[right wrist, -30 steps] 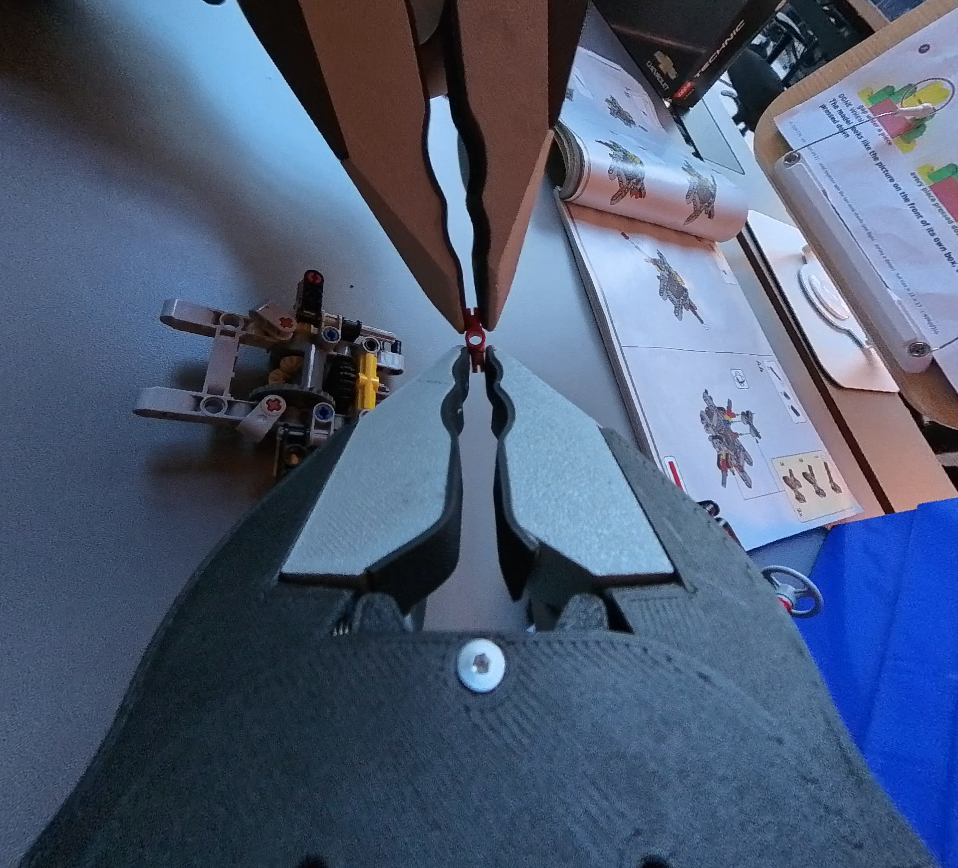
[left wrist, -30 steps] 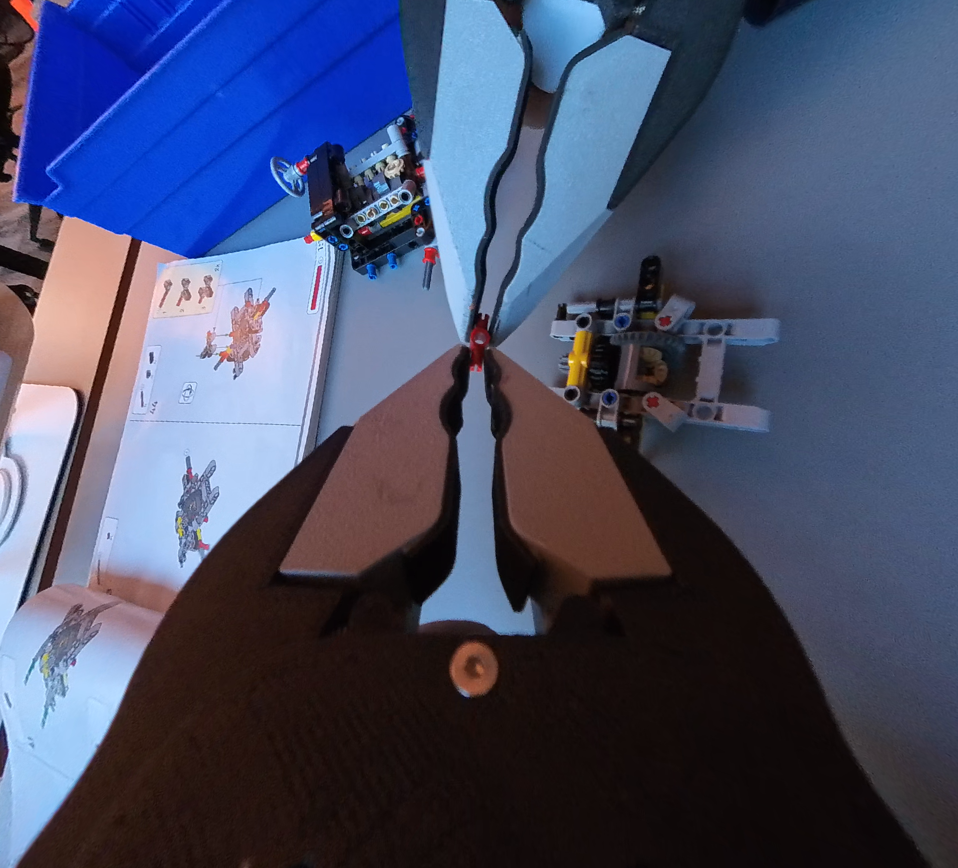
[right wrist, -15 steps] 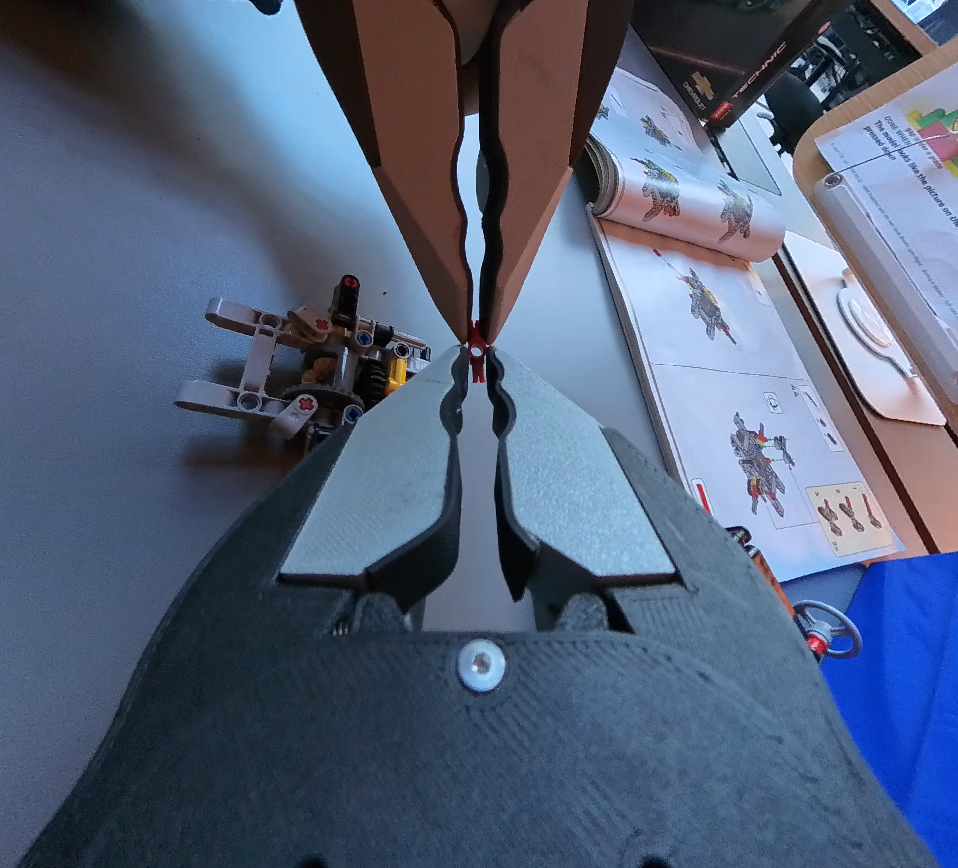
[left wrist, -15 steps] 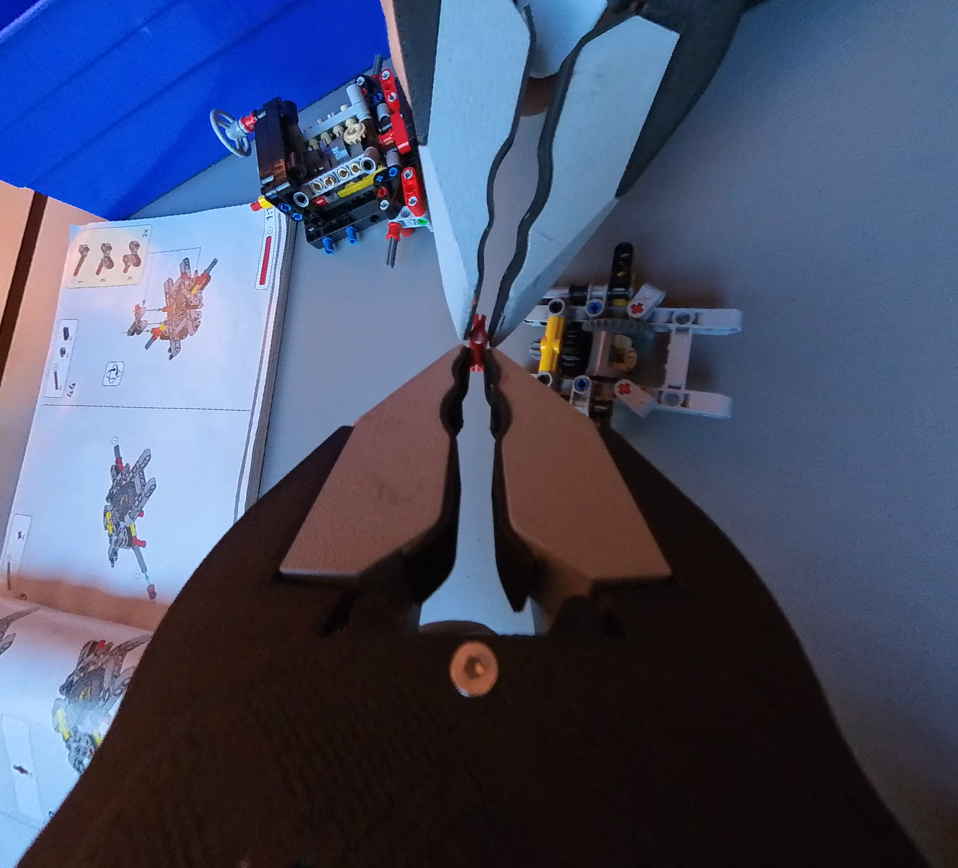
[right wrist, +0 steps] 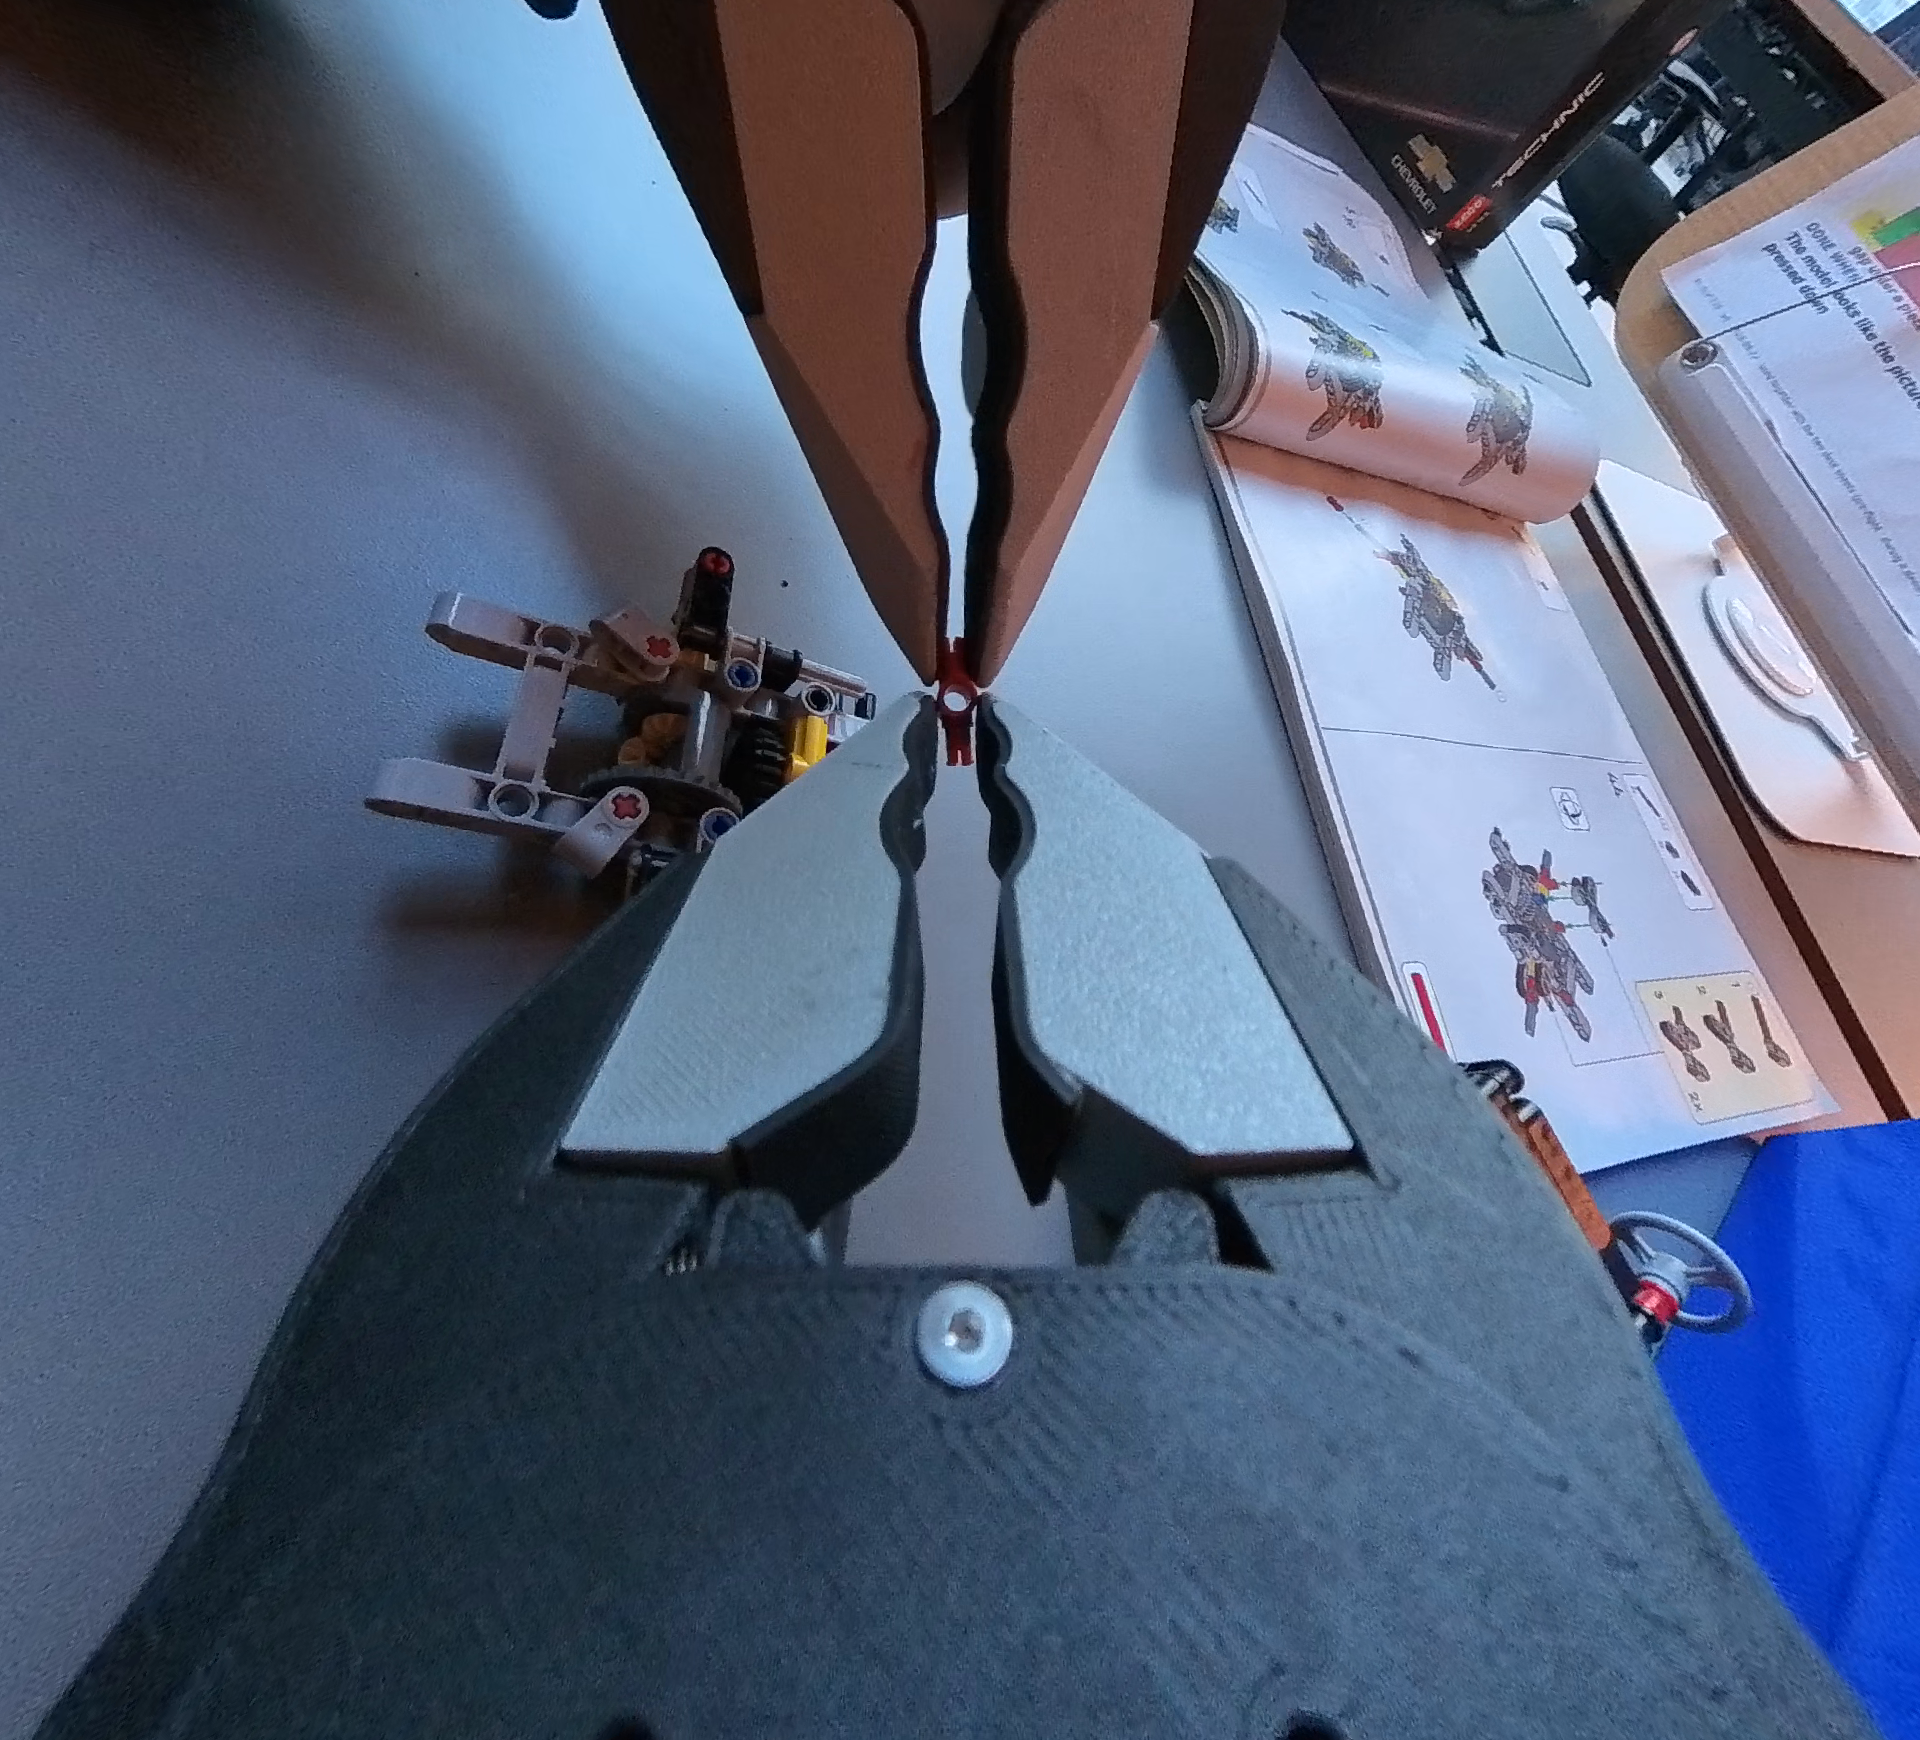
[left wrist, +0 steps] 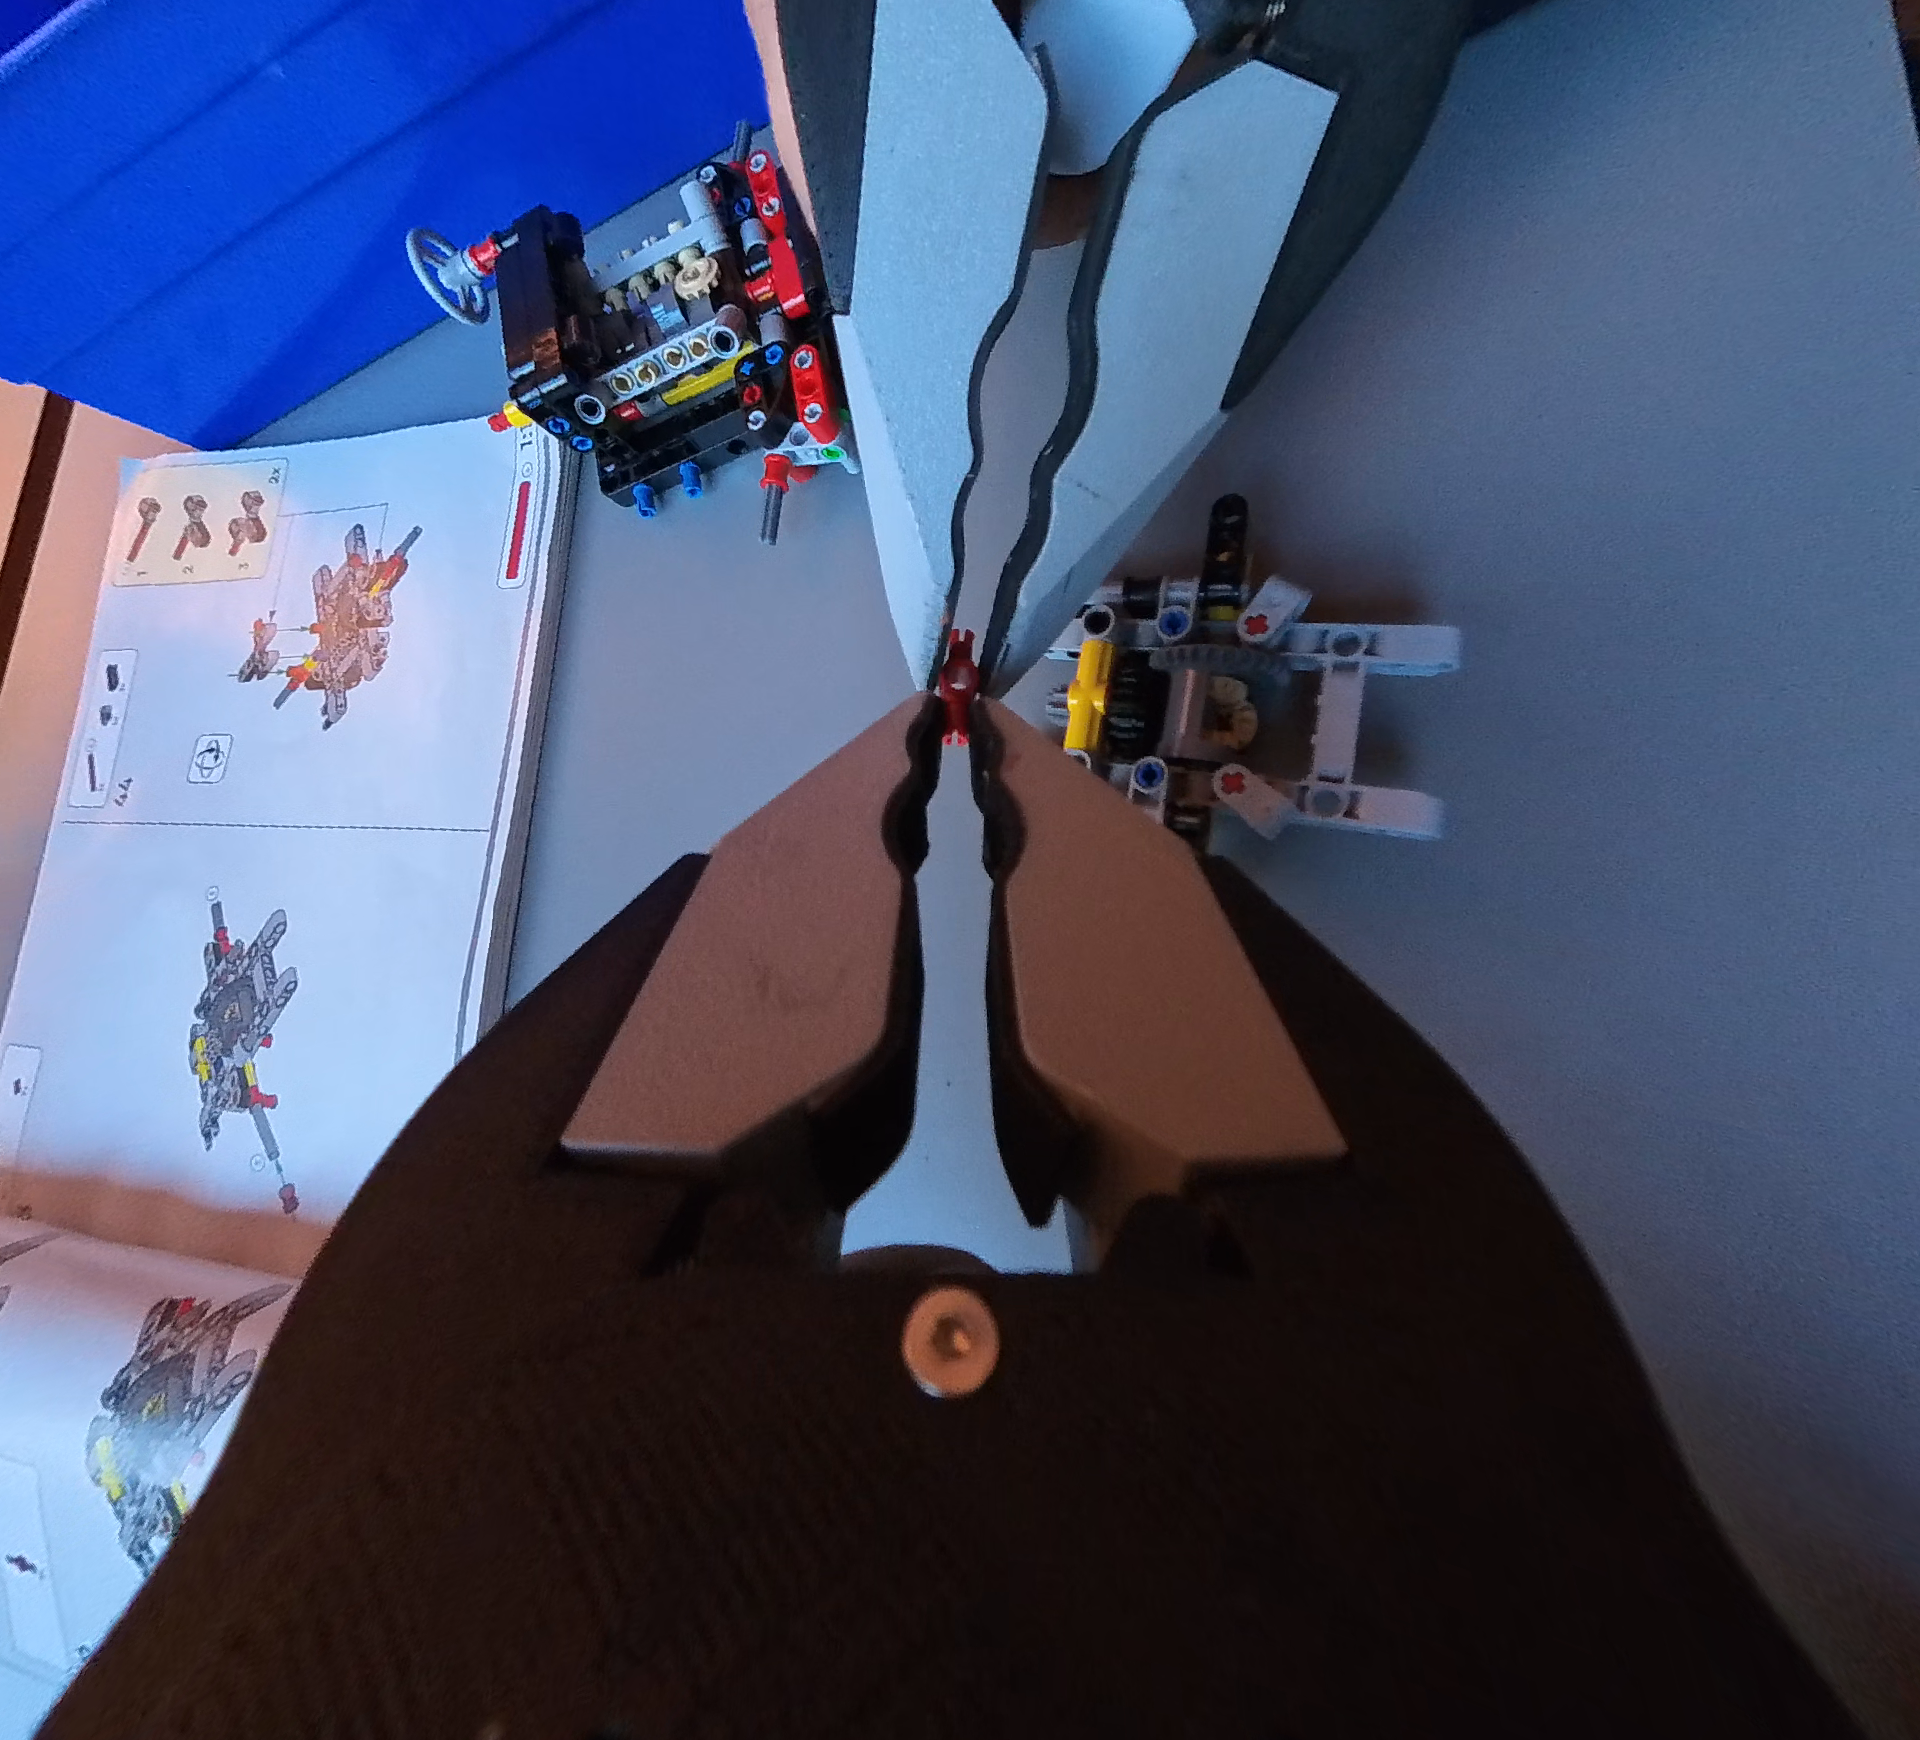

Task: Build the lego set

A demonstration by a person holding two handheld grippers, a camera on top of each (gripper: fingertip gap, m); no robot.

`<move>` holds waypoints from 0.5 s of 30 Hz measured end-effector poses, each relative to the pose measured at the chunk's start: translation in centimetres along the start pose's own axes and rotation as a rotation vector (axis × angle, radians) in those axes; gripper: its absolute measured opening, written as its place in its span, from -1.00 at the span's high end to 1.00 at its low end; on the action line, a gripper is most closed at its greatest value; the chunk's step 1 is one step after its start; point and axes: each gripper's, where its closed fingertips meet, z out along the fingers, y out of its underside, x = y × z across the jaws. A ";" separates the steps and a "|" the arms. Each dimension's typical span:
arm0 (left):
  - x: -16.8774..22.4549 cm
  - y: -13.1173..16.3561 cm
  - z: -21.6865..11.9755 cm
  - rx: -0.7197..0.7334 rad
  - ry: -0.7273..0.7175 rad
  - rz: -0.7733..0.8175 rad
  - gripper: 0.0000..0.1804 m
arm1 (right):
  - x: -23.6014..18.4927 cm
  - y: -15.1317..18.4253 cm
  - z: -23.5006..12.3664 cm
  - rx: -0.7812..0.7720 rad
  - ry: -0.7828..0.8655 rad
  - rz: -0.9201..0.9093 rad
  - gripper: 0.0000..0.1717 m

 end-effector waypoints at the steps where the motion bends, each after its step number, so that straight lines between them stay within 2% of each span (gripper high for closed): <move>1: 0.0 0.0 0.0 -0.001 0.001 0.000 0.98 | 0.0 0.0 0.0 -0.001 -0.001 -0.001 0.95; 4: -0.1 -0.1 0.1 0.008 0.002 -0.027 0.97 | 0.0 0.2 0.0 -0.011 -0.017 0.029 0.96; 7: 0.0 -0.3 -0.2 0.037 0.050 -0.109 0.79 | 0.8 0.2 -0.5 -0.003 -0.006 0.084 0.96; 12: 2.4 -1.1 -0.8 0.052 0.300 -0.271 0.81 | 3.3 0.9 -2.7 0.045 0.107 0.201 0.95; 15: 3.2 -1.6 -0.7 -0.023 0.314 -0.237 0.81 | 3.6 0.8 -4.7 0.118 0.150 0.265 0.96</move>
